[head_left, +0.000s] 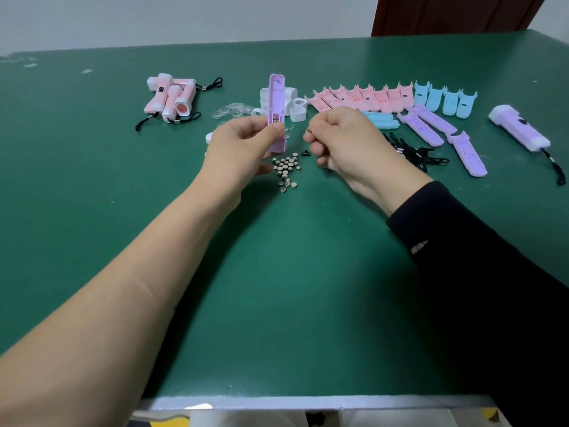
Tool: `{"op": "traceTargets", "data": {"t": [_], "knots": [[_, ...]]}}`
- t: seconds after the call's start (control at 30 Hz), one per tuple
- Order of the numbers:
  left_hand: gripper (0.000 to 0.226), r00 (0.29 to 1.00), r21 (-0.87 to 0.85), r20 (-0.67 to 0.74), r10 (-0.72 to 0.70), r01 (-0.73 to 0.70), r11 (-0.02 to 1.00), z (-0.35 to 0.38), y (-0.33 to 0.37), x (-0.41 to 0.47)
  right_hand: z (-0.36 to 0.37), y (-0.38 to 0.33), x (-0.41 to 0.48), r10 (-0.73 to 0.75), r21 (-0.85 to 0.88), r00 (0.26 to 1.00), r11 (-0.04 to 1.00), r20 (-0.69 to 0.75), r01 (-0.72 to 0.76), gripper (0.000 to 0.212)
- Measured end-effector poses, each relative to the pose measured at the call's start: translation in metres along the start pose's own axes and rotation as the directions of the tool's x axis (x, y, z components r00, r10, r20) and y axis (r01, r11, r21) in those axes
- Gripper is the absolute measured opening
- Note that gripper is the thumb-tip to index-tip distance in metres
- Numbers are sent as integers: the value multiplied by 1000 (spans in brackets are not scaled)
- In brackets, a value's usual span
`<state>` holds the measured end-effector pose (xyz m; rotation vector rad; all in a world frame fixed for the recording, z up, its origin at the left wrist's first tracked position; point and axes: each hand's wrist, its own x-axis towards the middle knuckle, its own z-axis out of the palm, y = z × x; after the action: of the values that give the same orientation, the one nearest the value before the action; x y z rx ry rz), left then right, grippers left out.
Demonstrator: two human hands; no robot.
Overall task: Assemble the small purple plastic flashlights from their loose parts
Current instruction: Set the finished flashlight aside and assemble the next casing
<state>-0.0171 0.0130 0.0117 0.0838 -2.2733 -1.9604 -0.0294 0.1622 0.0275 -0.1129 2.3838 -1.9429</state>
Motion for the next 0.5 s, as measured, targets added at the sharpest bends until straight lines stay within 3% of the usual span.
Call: {"op": "traceTargets", "data": {"t": [0.1,0.27,0.33,0.5], "knots": [[9,1000,6,17,5,-5,1000,2,1,-2,0,-4,-2,71,327,995,941,72,-90,25],[8,999,3,32,5,-5,1000,4,1,-3,-2,-10,-6,155,570,976,793,154,-216,23],[8,999,2,42,4,-4,1000,5,1,-4,-2,-9,-6,104,528,986,834,134,-159,16],[11,997,29,71,5,-7,1000,6,3,-6,-3,-6,-7,-81,238,996,968,-22,84,8]]}}
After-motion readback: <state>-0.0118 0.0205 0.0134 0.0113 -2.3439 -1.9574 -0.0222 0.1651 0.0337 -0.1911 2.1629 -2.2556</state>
